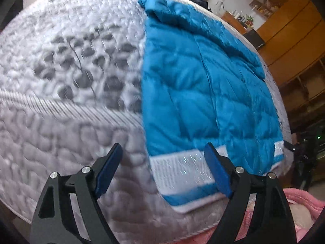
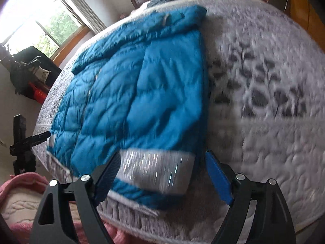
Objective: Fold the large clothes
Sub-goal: 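Grasp the jacket hem with both tools and lift it toward the collar, then carry the held hem with both tools over the jacket body toward the collar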
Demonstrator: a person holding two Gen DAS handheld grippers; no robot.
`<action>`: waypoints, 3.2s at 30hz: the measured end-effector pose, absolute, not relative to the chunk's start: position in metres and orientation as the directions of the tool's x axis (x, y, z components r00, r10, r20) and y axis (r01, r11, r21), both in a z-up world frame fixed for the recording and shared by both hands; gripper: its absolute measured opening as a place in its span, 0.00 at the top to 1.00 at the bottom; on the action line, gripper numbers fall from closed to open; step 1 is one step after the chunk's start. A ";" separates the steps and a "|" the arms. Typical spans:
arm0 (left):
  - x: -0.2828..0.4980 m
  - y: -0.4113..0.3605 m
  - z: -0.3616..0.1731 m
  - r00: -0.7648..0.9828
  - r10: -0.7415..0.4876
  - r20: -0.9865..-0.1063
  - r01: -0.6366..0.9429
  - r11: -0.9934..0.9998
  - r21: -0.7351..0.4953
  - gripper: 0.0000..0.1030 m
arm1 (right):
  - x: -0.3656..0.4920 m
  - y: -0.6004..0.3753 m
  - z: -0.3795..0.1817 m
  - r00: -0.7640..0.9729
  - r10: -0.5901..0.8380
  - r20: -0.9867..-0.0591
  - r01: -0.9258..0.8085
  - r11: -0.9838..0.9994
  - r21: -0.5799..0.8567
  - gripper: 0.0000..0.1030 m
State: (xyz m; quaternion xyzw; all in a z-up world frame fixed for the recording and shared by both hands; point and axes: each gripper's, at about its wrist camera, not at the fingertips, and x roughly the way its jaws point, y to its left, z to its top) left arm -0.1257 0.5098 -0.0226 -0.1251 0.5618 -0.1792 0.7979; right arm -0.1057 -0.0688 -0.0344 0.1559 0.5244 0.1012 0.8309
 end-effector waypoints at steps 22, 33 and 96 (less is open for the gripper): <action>-0.103 0.482 0.040 0.389 -0.610 -0.691 0.268 0.792 -0.549 0.88 | -0.084 -0.079 0.034 0.541 0.533 -0.651 -0.192 0.832 0.521 0.85; -0.020 0.483 0.082 0.456 -0.668 -0.588 0.333 0.741 -0.583 0.88 | -0.001 -0.095 0.082 0.565 0.547 -0.617 -0.219 0.821 0.527 0.85; 0.249 0.429 0.014 0.455 -0.432 -0.779 0.356 0.890 -0.286 0.39 | 0.285 -0.096 -0.005 0.447 0.293 -0.845 -0.130 0.956 0.263 0.40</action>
